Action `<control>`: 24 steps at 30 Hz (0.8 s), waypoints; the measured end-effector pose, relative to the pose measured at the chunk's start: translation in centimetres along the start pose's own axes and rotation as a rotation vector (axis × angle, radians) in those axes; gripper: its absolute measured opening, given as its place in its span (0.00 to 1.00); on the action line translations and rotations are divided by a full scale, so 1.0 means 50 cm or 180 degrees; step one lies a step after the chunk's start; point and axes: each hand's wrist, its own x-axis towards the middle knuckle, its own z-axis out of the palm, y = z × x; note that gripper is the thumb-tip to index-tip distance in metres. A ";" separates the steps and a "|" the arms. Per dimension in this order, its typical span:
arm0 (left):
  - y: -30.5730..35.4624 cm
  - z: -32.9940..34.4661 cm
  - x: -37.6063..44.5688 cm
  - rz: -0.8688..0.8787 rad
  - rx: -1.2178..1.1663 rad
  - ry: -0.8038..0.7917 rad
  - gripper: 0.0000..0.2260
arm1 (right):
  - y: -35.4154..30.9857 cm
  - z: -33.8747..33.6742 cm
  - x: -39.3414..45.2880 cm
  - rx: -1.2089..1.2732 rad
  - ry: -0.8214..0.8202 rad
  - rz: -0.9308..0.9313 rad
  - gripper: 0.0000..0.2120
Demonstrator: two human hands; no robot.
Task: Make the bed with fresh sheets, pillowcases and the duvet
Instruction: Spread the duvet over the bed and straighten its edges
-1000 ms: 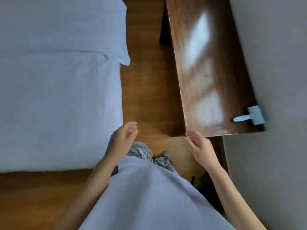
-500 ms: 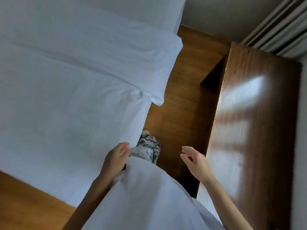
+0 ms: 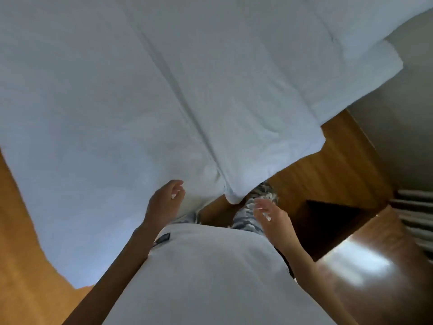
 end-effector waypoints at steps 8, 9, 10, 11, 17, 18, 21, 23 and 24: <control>0.076 0.232 0.092 -0.1579 -0.1097 0.0834 0.08 | 0.049 -0.163 0.388 -0.0414 -0.1383 -0.0379 0.11; 0.092 0.261 0.119 -0.1635 -0.1311 0.0939 0.08 | 0.054 -0.181 0.444 -0.0401 -0.1317 -0.0435 0.10; 0.103 0.290 0.149 -0.1658 -0.1408 0.1007 0.08 | 0.062 -0.193 0.498 -0.0394 -0.1203 -0.0485 0.10; 0.107 0.320 0.185 -0.1667 -0.1406 0.1049 0.09 | 0.070 -0.197 0.552 -0.0402 -0.1018 -0.0547 0.10; 0.055 0.464 0.389 -0.2078 -0.1491 0.1666 0.13 | 0.146 -0.116 0.801 -0.0842 0.0475 -0.1291 0.26; 0.038 0.485 0.415 -0.2131 -0.1449 0.1704 0.13 | 0.158 -0.098 0.833 -0.0889 0.0484 -0.1466 0.26; -0.002 0.545 0.474 -0.1970 -0.1424 0.1710 0.12 | 0.187 -0.054 0.894 -0.0937 0.0422 -0.1789 0.26; -0.022 0.577 0.498 -0.1869 -0.1566 0.1690 0.13 | 0.207 -0.032 0.914 -0.1004 0.0418 -0.2064 0.26; -0.029 0.585 0.507 -0.1884 -0.1669 0.1664 0.13 | 0.218 -0.026 0.921 -0.1052 0.0434 -0.2175 0.25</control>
